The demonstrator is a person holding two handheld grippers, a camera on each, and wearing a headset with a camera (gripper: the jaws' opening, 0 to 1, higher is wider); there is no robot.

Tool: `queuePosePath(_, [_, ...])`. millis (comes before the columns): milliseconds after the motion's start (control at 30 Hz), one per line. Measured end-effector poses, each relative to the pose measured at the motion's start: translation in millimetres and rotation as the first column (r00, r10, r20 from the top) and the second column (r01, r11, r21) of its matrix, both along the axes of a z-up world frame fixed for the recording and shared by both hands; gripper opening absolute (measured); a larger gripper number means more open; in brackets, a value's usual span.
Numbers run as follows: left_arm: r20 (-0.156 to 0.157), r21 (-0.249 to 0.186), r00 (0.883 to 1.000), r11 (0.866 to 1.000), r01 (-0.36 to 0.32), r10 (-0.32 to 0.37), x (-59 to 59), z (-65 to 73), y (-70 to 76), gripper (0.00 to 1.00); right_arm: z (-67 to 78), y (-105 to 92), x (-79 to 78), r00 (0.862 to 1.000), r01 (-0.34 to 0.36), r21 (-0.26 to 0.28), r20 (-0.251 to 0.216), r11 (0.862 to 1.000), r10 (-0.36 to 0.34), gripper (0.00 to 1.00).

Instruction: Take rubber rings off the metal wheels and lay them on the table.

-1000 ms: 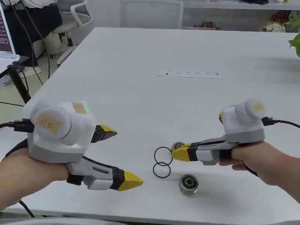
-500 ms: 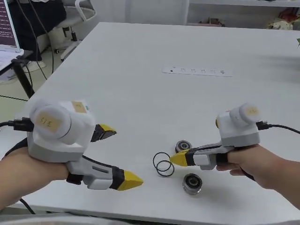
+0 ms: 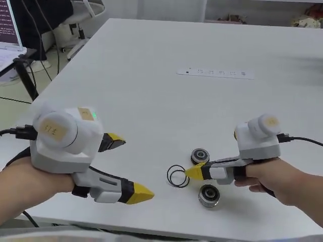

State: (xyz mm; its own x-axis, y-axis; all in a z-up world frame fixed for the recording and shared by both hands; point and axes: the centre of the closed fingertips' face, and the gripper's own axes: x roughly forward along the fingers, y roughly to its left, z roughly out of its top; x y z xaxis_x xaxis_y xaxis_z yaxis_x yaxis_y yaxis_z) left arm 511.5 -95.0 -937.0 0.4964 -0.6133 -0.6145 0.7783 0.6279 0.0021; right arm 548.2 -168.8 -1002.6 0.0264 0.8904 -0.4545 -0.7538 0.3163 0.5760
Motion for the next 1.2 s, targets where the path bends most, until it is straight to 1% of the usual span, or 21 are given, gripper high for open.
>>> queuePosePath(300, [-0.010, 0.005, 1.000, 1.000, 0.008, -0.008, -0.2, -2.4, -1.7, 0.81, -5.5, -3.9, 1.0, 1.000, 0.021, -0.021, -0.019, 1.000, -0.021, 0.00])
queuePosePath(433, [-0.013, 0.006, 1.000, 1.000, 0.012, -0.012, -0.4, -2.9, -2.8, 0.81, -7.5, -6.2, 1.4, 1.000, 0.025, -0.035, -0.017, 0.999, -0.026, 0.00])
queuePosePath(500, [-0.017, 0.006, 1.000, 1.000, 0.015, -0.015, -1.2, -3.4, -3.5, 0.81, -8.7, -7.3, 1.9, 1.000, 0.025, -0.045, -0.009, 0.999, -0.026, 0.00])
queuePosePath(600, [-0.021, 0.008, 1.000, 1.000, 0.017, -0.016, -2.0, -4.7, -3.8, 0.81, -8.3, -7.3, 2.0, 1.000, 0.025, -0.047, -0.003, 0.999, -0.026, 0.00])
queuePosePath(700, [-0.027, 0.008, 0.999, 1.000, 0.018, -0.018, -3.0, -5.7, -4.2, 0.81, -8.4, -7.3, 2.0, 1.000, 0.018, -0.060, 0.018, 0.998, -0.017, 0.03])
queuePosePath(800, [-0.031, 0.012, 0.999, 1.000, 0.022, -0.021, -3.8, -6.8, -4.3, 0.80, -8.7, -7.2, 1.3, 1.000, 0.010, -0.068, 0.030, 0.998, -0.008, 0.04])
queuePosePath(1000, [-0.038, 0.016, 0.999, 1.000, 0.025, -0.025, -5.4, -8.2, -4.3, 0.80, -12.2, -10.2, 3.5, 0.997, -0.018, -0.095, 0.068, 0.995, 0.025, 0.12])
queuePosePath(1200, [-0.041, 0.017, 0.999, 0.999, 0.027, -0.026, -5.9, -8.3, -3.8, 0.80, -11.7, -9.7, 5.9, 0.995, -0.033, -0.103, 0.095, 0.994, 0.043, 0.20])
